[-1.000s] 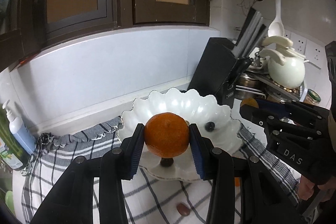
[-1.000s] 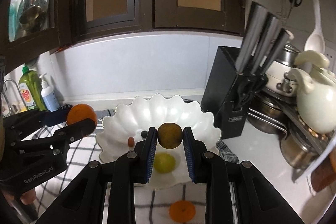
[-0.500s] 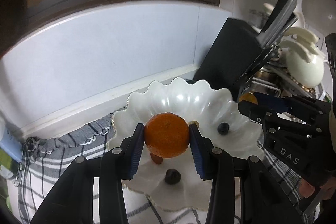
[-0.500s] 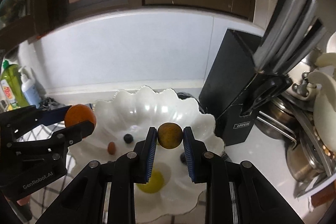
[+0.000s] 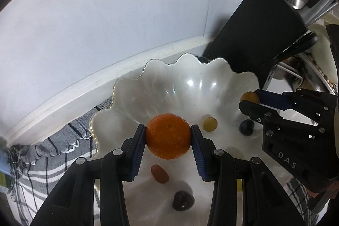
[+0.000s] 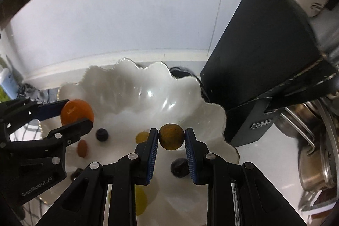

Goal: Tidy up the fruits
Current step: 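Open the left tool to drop the orange while the right tool releases the brown fruit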

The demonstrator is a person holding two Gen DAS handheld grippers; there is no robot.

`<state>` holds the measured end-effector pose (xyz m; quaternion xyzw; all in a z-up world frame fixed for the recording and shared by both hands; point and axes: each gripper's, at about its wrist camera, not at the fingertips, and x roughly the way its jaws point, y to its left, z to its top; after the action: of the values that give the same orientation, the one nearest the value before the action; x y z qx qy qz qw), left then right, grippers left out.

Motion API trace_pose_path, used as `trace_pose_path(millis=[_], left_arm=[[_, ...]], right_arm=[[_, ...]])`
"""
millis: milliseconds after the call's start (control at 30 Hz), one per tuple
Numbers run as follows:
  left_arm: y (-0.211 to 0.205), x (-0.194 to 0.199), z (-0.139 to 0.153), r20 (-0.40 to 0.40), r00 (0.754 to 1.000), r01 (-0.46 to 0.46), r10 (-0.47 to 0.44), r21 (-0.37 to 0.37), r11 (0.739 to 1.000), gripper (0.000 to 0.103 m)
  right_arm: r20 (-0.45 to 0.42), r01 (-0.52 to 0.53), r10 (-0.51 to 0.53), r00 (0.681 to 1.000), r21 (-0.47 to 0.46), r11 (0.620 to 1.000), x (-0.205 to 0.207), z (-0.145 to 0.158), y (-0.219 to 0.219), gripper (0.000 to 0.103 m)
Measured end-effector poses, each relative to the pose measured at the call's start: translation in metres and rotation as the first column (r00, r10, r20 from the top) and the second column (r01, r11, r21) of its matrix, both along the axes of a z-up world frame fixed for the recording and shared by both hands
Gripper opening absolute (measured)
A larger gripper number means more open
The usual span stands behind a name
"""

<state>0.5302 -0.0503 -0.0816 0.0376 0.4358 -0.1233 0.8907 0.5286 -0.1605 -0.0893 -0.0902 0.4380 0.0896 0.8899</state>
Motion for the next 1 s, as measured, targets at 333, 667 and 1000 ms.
trace_pose_path(millis=[333,667,1000], left_arm=[[-0.006,0.022,-0.016,-0.071,0.997,-0.010,0.013,0.038,0.999,0.043],[0.000,0.010,-0.004,-0.027,0.998,-0.061,0.063,0.069,0.996,0.061],[0.007,-0.033,0.025,0.090,0.990,-0.116,0.106,0.118,0.986,0.067]], right_arm=[[-0.060,-0.006,0.005,0.998,-0.020,1.000,0.015,-0.014,0.003,0.027],[-0.043,0.031,-0.031,0.999,0.000,1.000,0.013,-0.005,-0.006,0.043],[0.035,0.036,-0.036,0.999,0.007,0.999,-0.024,0.021,-0.014,0.043]])
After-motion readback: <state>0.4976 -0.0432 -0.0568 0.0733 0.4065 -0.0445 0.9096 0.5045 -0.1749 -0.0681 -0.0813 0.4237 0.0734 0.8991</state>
